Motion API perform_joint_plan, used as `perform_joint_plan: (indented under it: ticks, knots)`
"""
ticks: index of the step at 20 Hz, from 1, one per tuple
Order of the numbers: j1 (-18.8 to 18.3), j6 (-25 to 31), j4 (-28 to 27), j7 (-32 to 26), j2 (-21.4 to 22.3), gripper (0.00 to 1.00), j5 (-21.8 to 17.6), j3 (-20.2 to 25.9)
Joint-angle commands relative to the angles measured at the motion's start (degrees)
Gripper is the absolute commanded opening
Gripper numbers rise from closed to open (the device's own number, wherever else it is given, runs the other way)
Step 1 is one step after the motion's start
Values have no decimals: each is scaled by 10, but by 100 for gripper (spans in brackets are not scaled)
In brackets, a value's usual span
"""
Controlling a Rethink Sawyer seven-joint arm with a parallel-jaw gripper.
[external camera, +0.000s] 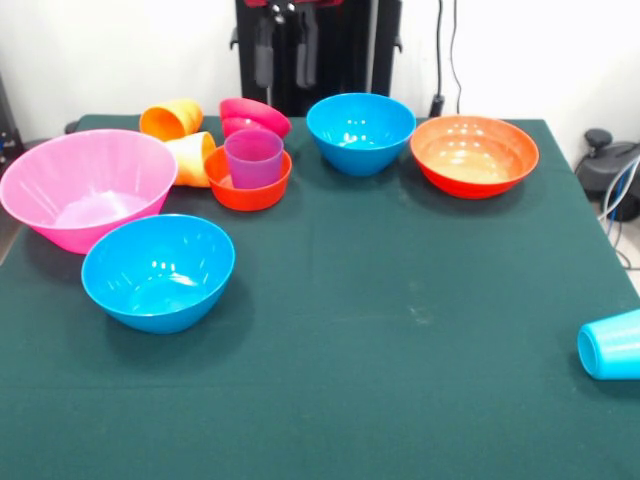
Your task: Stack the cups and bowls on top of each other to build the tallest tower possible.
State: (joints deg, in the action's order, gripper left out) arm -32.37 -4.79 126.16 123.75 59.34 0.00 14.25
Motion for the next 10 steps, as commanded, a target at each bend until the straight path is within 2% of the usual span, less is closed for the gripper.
perform_joint_plan:
  ticks: [1, 10]
  knots:
    - [7, 7, 3, 105, -36, 100, 27, -14]
    - [-64, 6, -5, 66, -51, 100, -14, 25]
